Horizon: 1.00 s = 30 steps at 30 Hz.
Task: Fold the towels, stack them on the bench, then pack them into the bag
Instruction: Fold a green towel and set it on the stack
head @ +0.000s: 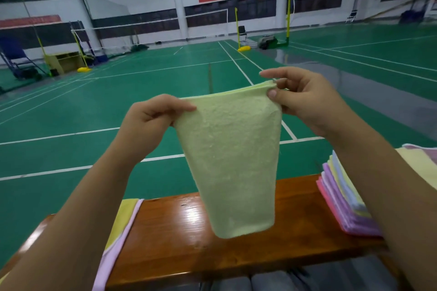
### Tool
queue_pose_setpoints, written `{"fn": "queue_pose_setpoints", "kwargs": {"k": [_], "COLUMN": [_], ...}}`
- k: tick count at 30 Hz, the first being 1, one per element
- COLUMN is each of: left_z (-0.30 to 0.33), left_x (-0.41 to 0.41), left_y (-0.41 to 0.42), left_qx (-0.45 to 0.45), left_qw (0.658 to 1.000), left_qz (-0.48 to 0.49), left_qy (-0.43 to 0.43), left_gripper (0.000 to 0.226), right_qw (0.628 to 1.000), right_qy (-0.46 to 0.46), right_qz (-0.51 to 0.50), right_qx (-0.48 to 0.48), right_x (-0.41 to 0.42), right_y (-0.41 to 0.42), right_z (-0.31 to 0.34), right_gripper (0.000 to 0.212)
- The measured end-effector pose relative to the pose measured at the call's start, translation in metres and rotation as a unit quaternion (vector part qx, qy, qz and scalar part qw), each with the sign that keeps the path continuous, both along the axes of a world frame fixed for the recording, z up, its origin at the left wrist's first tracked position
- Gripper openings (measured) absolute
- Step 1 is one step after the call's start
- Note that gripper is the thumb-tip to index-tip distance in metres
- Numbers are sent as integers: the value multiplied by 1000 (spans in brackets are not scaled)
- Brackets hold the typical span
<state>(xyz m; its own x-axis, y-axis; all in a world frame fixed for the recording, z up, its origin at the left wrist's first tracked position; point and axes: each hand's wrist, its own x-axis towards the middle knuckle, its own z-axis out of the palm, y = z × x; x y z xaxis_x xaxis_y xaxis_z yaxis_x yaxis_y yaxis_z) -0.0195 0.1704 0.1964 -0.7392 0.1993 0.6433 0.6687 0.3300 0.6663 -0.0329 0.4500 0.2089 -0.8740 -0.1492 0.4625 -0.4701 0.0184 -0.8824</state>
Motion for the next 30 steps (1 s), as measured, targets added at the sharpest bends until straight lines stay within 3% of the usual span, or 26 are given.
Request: {"fn": "queue_pose_setpoints", "kwargs": {"k": [7, 13, 17, 21, 25, 30], "left_z": [-23, -17, -37, -101, -171, -202], "left_x": [-37, -36, -5, 36, 71, 94], "left_y": [6, 14, 14, 8, 7, 3], "left_qx": [-84, 51, 111, 34, -9, 61], "left_qw": [985, 995, 984, 967, 939, 891], "left_qz": [41, 25, -19, -39, -33, -44], "left_qy": [-144, -85, -137, -249, -341, -448], "left_gripper": [33, 38, 54, 29, 25, 29], "right_qw": [989, 997, 998, 987, 960, 938], "right_qy": [-122, -29, -32, -117, -238, -298], "right_qz": [-48, -48, 2, 46, 86, 111], "right_qx": [63, 48, 62, 96, 122, 136], "right_x": [-37, -35, -4, 29, 59, 78], "right_y": [-9, -5, 3, 12, 13, 17], "right_z": [-23, -14, -40, -113, -187, -212], "right_gripper": [19, 24, 25, 22, 20, 16]}}
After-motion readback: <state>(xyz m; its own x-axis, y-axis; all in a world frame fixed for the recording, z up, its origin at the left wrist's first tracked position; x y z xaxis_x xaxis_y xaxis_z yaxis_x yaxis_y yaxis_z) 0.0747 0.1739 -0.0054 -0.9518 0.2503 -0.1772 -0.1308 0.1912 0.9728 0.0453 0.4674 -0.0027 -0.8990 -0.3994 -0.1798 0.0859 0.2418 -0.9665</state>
